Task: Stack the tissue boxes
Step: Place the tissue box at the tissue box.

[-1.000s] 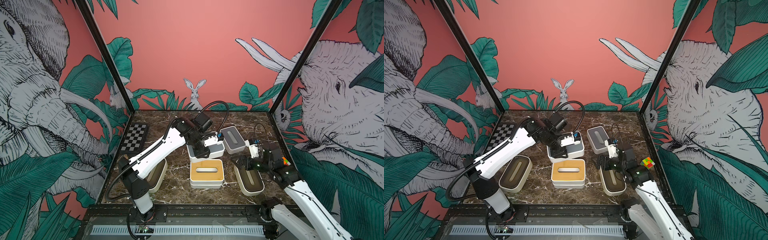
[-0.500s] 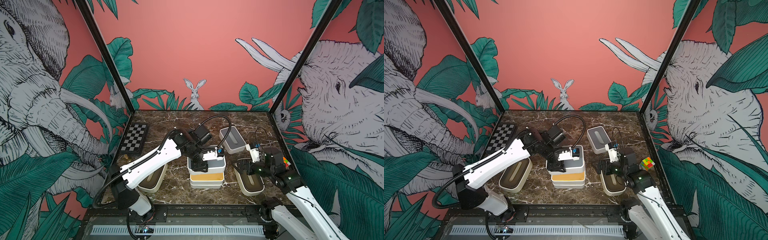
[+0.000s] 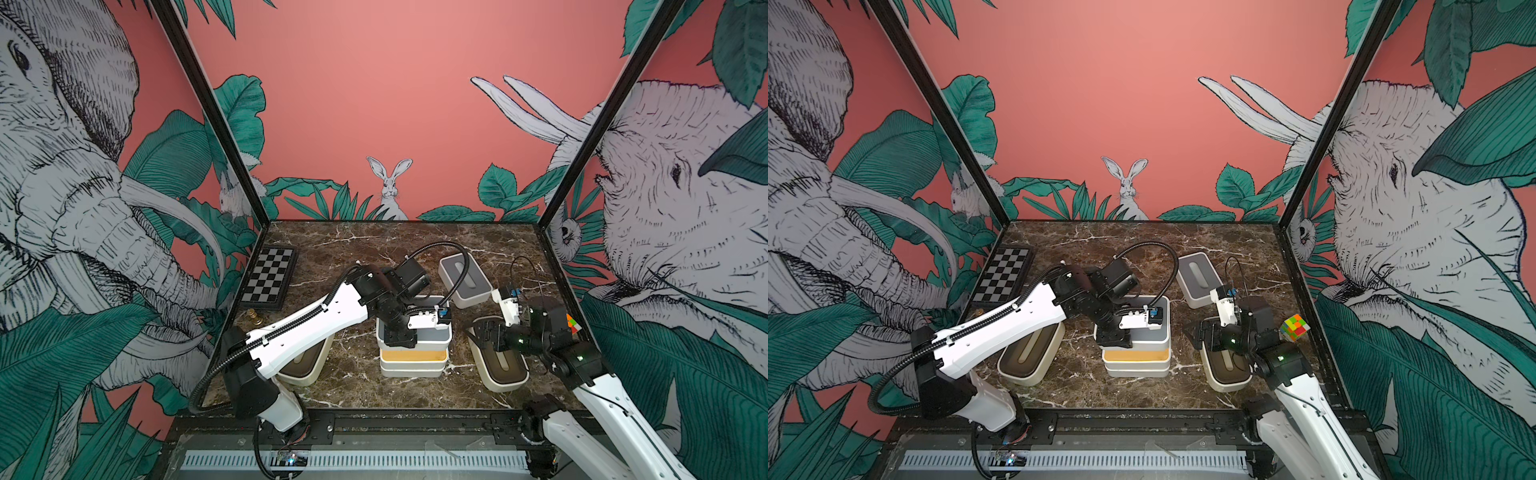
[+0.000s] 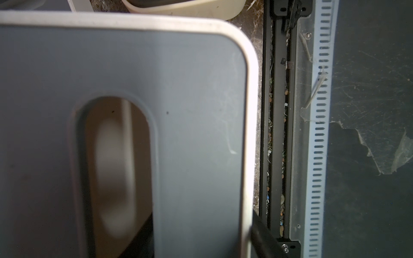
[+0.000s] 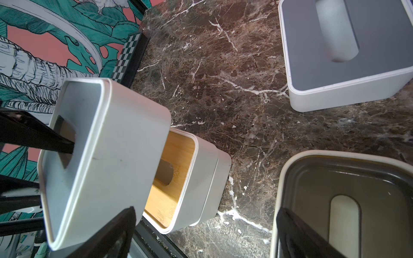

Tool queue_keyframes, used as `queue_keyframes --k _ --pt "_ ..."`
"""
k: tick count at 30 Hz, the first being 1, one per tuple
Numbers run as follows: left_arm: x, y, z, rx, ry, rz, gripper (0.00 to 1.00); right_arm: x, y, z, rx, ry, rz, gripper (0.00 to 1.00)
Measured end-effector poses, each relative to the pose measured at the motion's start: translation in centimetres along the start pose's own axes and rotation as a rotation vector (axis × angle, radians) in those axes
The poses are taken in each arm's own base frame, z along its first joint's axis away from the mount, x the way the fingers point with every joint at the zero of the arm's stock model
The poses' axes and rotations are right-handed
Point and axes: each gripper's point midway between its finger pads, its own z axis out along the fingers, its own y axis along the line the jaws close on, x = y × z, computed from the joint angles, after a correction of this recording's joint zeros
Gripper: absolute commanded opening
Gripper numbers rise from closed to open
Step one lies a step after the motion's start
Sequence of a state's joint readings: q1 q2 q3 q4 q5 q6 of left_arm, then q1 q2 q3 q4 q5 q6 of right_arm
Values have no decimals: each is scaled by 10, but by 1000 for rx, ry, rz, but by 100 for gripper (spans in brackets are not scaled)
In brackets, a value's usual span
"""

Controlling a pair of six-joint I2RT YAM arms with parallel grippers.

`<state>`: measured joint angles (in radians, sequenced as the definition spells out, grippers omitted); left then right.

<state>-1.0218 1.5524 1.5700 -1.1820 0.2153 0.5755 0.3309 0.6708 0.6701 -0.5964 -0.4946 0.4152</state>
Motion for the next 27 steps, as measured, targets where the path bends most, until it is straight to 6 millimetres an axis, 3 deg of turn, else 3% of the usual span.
queue_keyframes --k 12,19,27 --pt "-1 0 11 1 23 10 43 6 -4 4 7 21 12 98" --pt "7 -7 31 17 48 -32 43 6 -4 5 5 25 16 98" --pt "6 -5 33 -8 20 -72 43 6 -4 9 -4 38 21 98"
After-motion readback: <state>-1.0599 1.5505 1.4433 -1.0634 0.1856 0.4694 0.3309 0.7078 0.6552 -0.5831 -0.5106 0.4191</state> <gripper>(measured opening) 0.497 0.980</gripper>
